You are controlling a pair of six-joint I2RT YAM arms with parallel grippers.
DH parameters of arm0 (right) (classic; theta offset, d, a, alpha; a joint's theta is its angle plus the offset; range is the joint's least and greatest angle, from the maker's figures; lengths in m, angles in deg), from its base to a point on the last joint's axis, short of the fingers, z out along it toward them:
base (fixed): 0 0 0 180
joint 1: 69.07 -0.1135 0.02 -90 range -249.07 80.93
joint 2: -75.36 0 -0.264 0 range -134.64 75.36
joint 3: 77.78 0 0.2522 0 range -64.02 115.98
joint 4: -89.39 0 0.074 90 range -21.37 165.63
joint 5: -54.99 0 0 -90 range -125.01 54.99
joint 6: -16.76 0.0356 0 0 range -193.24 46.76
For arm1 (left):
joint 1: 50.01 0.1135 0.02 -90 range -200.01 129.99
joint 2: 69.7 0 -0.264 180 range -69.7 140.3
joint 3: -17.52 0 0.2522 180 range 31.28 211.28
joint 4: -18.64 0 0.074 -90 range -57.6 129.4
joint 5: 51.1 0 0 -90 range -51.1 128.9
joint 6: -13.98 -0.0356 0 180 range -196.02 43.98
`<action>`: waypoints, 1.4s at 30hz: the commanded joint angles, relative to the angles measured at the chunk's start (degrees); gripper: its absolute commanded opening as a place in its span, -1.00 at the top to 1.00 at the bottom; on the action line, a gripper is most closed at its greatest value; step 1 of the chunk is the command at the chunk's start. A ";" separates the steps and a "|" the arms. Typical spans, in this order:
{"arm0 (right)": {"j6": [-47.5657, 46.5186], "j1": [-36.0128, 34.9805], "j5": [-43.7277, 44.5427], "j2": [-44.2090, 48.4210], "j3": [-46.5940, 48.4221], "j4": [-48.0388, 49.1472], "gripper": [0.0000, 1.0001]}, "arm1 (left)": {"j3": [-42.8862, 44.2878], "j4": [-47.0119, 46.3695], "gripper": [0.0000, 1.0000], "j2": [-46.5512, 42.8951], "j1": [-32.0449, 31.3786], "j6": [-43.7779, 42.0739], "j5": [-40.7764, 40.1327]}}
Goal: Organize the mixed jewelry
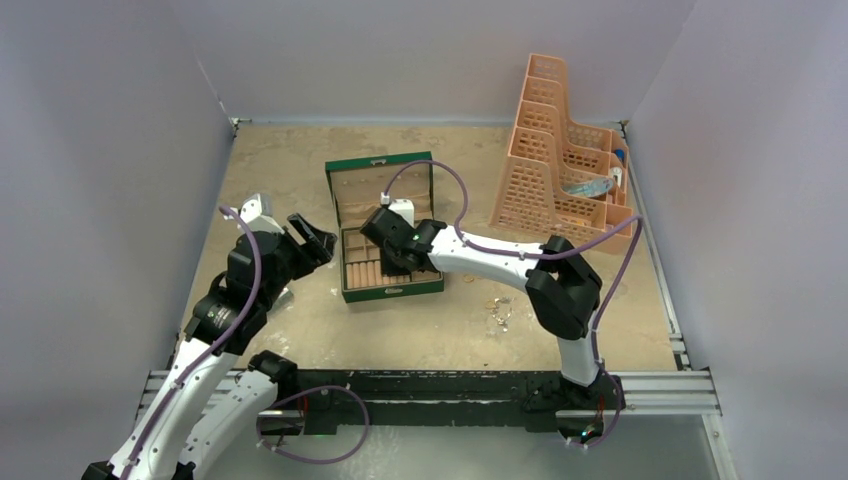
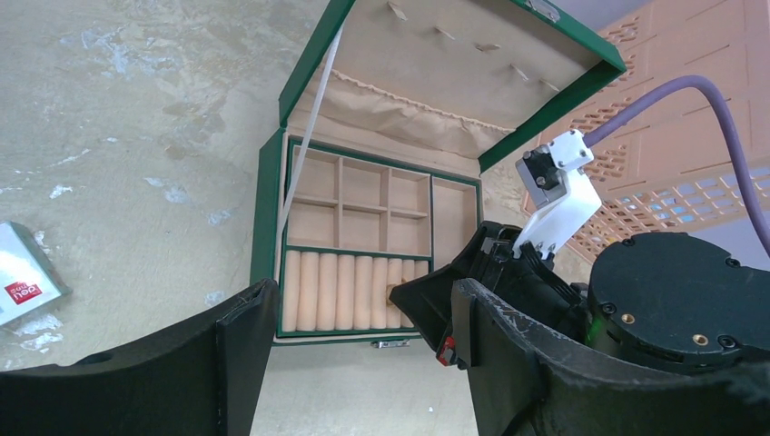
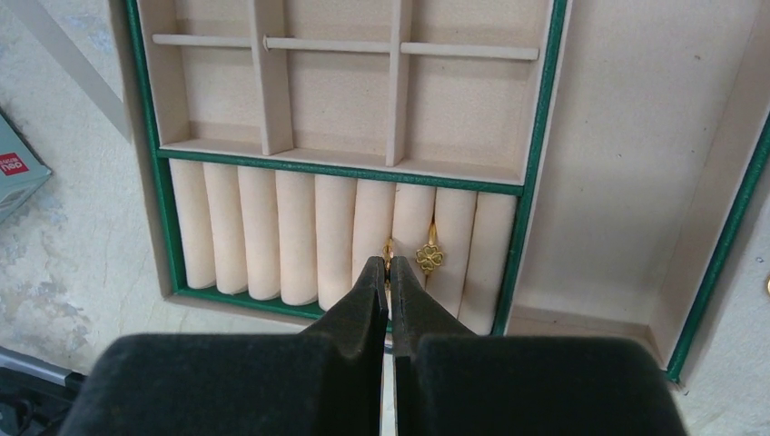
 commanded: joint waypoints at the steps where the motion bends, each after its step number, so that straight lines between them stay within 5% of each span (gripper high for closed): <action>1: -1.03 0.14 1.14 -0.27 1.42 1.09 1.00 | 0.45 -0.91 -0.39 -0.10 0.07 -0.96 -0.89; 18: -0.45 0.16 -0.50 -2.04 0.68 2.21 1.00 | 0.49 -0.86 -0.38 0.70 0.06 -0.61 -0.63; 27: 0.59 0.17 1.07 10.73 -3.33 6.51 0.25 | 0.83 -3.51 -0.44 0.68 0.11 -3.54 3.45; 37: 12.28 2.37 14.46 23.16 -17.18 -4.50 -0.01 | 1.61 -8.34 -0.53 4.78 0.06 -8.51 15.53; 42: 18.29 7.87 14.06 29.52 -27.26 -8.31 -0.06 | 1.22 -11.51 -0.59 6.79 0.06 -10.29 22.38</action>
